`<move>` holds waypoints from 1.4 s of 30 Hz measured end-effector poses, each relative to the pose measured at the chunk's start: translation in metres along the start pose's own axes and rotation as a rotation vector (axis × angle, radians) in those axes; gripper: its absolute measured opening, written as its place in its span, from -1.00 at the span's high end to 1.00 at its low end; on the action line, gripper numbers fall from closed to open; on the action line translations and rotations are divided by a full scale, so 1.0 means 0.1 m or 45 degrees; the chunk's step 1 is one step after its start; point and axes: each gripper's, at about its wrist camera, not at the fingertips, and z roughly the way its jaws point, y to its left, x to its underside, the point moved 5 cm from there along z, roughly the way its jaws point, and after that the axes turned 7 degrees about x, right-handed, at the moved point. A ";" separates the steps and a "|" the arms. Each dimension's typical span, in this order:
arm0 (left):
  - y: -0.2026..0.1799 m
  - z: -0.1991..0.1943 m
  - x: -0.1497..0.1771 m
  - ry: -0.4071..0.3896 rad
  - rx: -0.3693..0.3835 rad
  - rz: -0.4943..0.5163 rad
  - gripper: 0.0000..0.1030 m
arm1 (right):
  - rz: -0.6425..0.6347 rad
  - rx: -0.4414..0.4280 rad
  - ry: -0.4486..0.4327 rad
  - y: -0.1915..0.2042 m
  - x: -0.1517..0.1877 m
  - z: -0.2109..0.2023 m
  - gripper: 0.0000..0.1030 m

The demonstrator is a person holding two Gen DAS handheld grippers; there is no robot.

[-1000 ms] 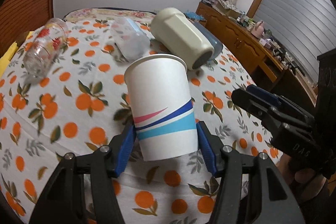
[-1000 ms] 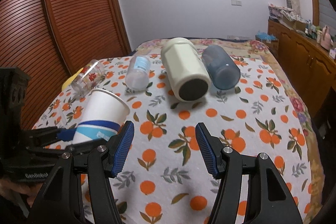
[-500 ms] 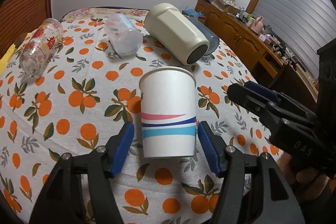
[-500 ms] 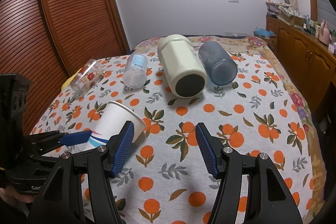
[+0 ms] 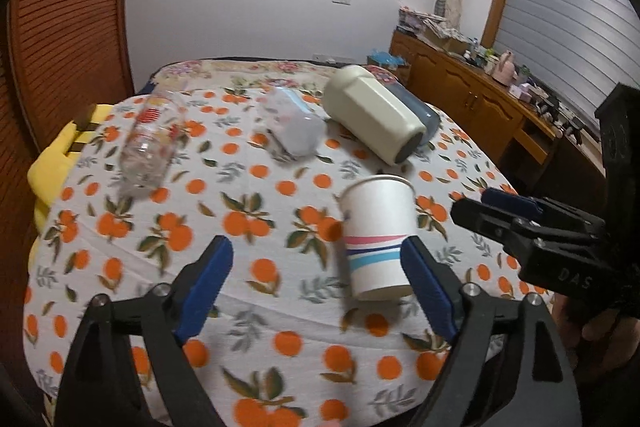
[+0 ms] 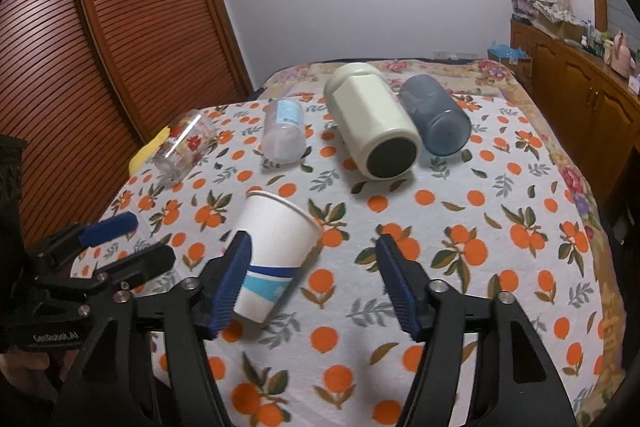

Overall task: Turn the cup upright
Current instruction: 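Rotate the left tool to turn the paper cup rim-up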

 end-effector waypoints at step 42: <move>0.46 -0.16 -0.01 -0.066 -0.137 -0.027 -0.73 | 0.105 -0.153 0.613 0.25 -0.14 1.04 -0.34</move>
